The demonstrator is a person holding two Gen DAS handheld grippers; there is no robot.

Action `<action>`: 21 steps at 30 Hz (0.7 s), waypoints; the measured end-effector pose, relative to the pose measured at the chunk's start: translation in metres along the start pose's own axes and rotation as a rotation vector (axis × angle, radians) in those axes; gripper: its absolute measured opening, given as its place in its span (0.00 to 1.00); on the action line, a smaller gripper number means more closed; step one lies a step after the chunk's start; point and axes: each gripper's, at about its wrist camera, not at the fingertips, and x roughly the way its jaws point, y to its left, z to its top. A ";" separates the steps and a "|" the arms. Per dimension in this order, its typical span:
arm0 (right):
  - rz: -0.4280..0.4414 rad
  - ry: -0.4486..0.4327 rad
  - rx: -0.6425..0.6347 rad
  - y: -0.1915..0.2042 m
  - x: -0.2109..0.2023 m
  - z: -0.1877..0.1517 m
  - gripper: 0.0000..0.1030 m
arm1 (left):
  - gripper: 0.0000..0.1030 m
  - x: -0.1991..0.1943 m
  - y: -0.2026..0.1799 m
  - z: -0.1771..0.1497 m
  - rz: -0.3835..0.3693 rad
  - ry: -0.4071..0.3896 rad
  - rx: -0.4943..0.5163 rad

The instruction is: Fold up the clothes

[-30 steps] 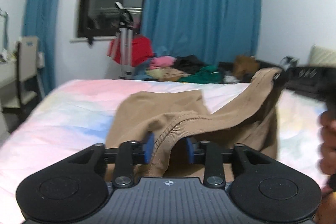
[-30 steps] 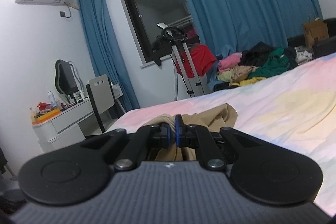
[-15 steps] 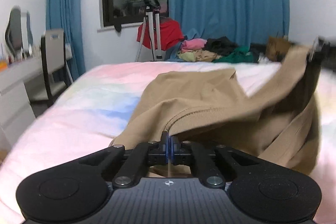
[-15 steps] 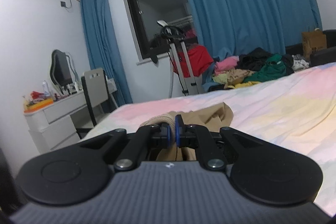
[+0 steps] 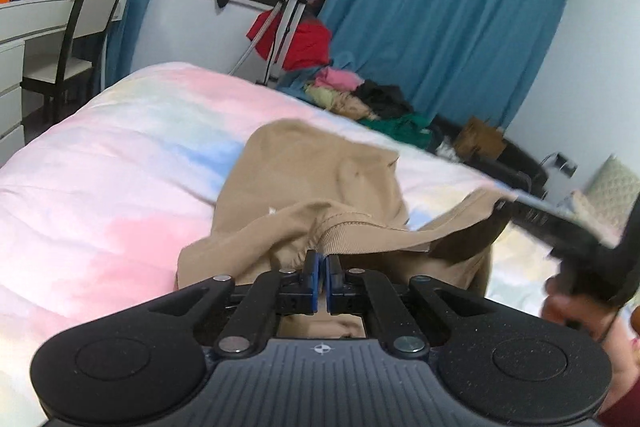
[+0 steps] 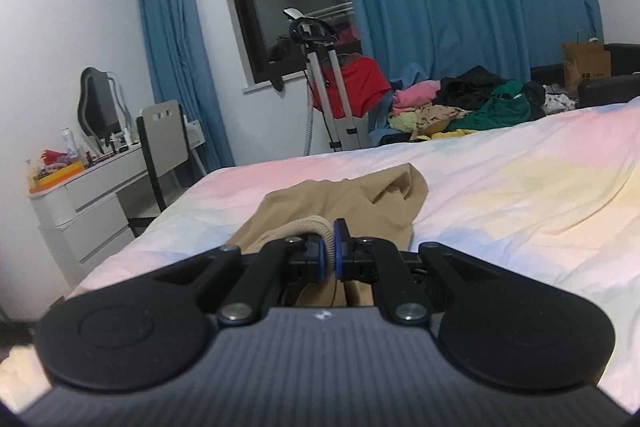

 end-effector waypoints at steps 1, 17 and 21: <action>0.005 -0.003 -0.002 0.001 -0.002 0.000 0.08 | 0.07 0.002 -0.004 -0.002 0.016 0.000 0.022; 0.020 -0.005 0.091 -0.010 -0.008 0.002 0.08 | 0.50 0.051 -0.036 -0.023 0.300 -0.102 0.186; 0.010 -0.046 0.098 -0.011 -0.014 0.003 0.08 | 0.50 0.059 -0.040 -0.030 0.493 -0.092 0.258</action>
